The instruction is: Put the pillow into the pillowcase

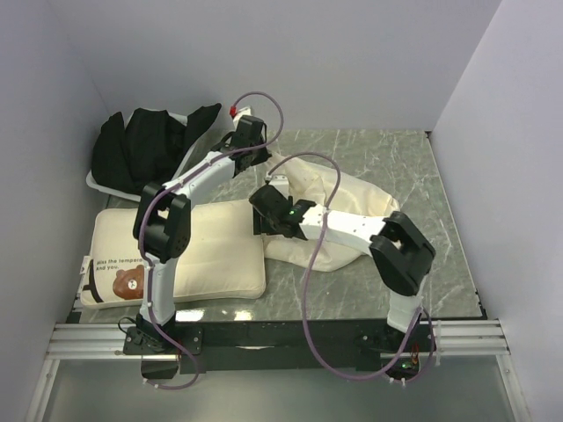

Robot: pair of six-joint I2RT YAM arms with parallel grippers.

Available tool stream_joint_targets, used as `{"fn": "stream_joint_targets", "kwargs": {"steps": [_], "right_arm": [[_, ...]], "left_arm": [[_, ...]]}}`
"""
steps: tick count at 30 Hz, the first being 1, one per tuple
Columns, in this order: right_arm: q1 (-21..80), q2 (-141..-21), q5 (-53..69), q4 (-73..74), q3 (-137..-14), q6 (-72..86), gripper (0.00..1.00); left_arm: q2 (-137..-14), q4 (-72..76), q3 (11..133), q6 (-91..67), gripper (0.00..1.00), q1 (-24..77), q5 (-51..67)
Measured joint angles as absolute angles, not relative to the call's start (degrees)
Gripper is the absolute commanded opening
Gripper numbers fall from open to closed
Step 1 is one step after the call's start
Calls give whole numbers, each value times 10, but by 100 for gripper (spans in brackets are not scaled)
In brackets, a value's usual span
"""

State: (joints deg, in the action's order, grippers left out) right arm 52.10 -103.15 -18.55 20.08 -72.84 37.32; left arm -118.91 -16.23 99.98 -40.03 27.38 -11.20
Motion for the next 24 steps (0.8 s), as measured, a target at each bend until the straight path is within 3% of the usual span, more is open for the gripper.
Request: {"fn": "stream_joint_targets", "kwargs": {"steps": [3, 10, 12, 13, 15, 16, 19, 24], "right_arm": [[519, -1068, -200, 208, -752, 381, 69], [517, -1055, -221, 213, -680, 404, 69], [517, -1055, -221, 216, -673, 408, 65], [517, -1055, -220, 214, -671, 410, 61], [517, -1055, -219, 211, -670, 411, 40], [517, -1055, -218, 210, -670, 412, 25], [517, -1054, -222, 209, -668, 416, 1], [514, -985, -256, 220, -605, 421, 0]], "left_arm": [[-1189, -163, 1000, -396, 1, 273, -112], [-1189, -170, 1000, -394, 1, 270, -105], [-1189, -170, 1000, -392, 1, 269, -103], [-1189, -171, 1000, -390, 1, 269, -103], [-1189, -170, 1000, -387, 1, 268, -103], [-1189, -170, 1000, -386, 1, 268, -103], [-1189, -171, 1000, -385, 1, 267, -103], [-1192, -185, 1020, -383, 1, 263, -102]]}}
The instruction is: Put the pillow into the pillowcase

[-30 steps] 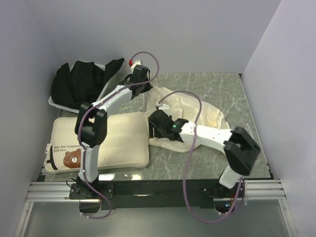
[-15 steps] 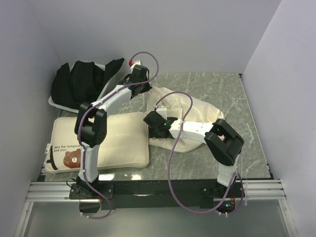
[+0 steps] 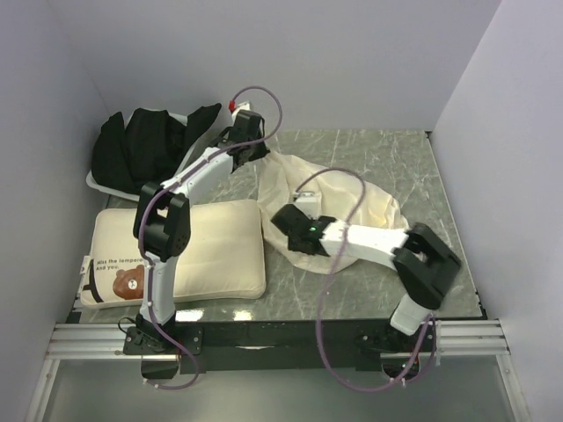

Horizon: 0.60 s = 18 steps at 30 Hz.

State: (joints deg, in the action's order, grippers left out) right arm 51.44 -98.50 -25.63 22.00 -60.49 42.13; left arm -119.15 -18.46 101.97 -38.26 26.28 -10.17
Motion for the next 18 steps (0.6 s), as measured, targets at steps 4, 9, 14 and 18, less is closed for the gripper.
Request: {"fn": "stream_joint_targets", "kwargs": {"steps": [4, 9, 14, 18], "right_arm": [[515, -801, -276, 246, -505, 430, 0], [537, -517, -234, 239, -383, 450, 0], [614, -473, -185, 154, -344, 471, 0], [718, -662, -187, 144, -459, 463, 0]], "left_arm": [[-1210, -194, 1080, -380, 1, 252, -95], [-1232, -213, 1145, -380, 1, 230, -76], [-1231, -242, 1141, -381, 1, 230, -49], [-1211, -270, 1107, -381, 1, 222, -37]]}}
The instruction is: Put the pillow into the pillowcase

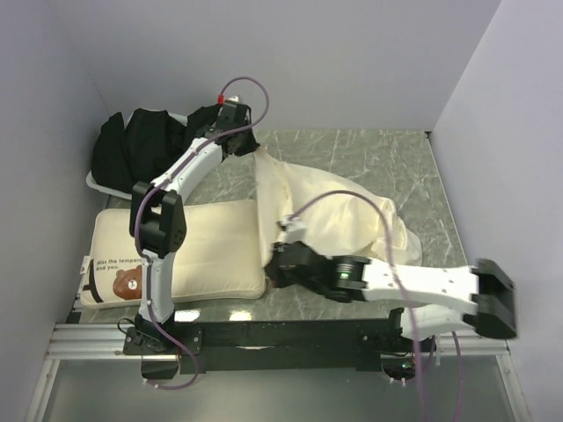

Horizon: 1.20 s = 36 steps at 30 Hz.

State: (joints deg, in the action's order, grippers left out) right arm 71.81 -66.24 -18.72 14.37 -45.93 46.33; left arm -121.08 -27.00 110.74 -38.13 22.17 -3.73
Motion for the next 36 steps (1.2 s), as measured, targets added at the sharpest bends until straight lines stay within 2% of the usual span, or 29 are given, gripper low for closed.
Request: {"fn": "stream_joint_targets", "kwargs": {"steps": [3, 6, 9, 12, 14, 17, 20, 23, 25, 29, 33, 36], "right_arm": [[752, -781, -191, 141, -570, 447, 0], [733, -806, -175, 151, -603, 437, 0], [653, -789, -146, 189, -605, 427, 0], [496, -766, -156, 269, -638, 408, 0], [385, -741, -171, 315, -686, 391, 0], [276, -674, -191, 356, -779, 363, 0], [258, -575, -189, 340, -867, 333, 0], [264, -463, -155, 284, -884, 318, 0], [265, -415, -119, 258, -862, 319, 0], [273, -409, -58, 177, -700, 335, 0], [366, -496, -38, 126, -473, 378, 0], [427, -586, -21, 92, -343, 425, 0]], "left_arm": [[-1188, -287, 1082, -379, 1, 200, -38], [-1162, -283, 1062, -372, 1, 175, -40], [-1151, -260, 1065, -370, 1, 159, -40], [-1162, -255, 1111, -371, 1, 160, -13], [-1185, -261, 1187, -370, 1, 172, 13], [-1208, -245, 1294, -372, 1, 213, 45], [-1169, -176, 1304, -393, 1, 246, 81], [-1075, -105, 1223, -415, 1, 233, 104], [-1018, -66, 1180, -446, 1, 199, 160], [-948, 19, 1081, -446, 1, 136, 163], [-951, 55, 954, -442, 1, 101, 134], [-1011, 11, 878, -445, 1, 101, 135]]}}
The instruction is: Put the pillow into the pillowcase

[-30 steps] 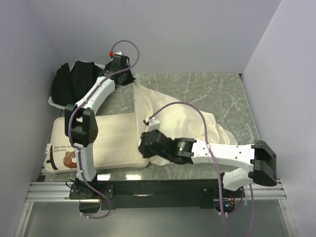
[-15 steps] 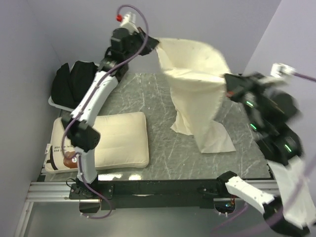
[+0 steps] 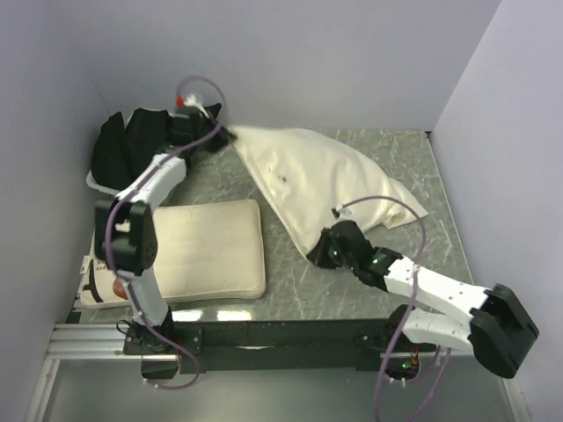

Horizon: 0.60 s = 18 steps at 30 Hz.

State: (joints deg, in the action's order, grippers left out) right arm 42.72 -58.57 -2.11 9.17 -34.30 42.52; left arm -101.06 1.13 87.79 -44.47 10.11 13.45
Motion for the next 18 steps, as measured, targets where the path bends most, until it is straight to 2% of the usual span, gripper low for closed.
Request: {"fn": "stream_joint_targets", "kwargs": {"steps": [3, 5, 9, 14, 18], "right_arm": [[422, -631, -7, 61, -270, 468, 0], [396, -656, 1, 56, -262, 481, 0], [263, -697, 36, 36, -275, 484, 0], [111, -686, 42, 46, -308, 476, 0], [117, -636, 40, 54, -308, 471, 0]], "left_arm": [[-1087, -51, 853, -441, 1, 118, 126], [-1125, -80, 853, -434, 1, 133, 110], [-1168, -122, 882, -419, 1, 171, 82], [-1207, -125, 940, -409, 1, 229, 67], [-1221, -128, 955, -406, 1, 258, 60]]}}
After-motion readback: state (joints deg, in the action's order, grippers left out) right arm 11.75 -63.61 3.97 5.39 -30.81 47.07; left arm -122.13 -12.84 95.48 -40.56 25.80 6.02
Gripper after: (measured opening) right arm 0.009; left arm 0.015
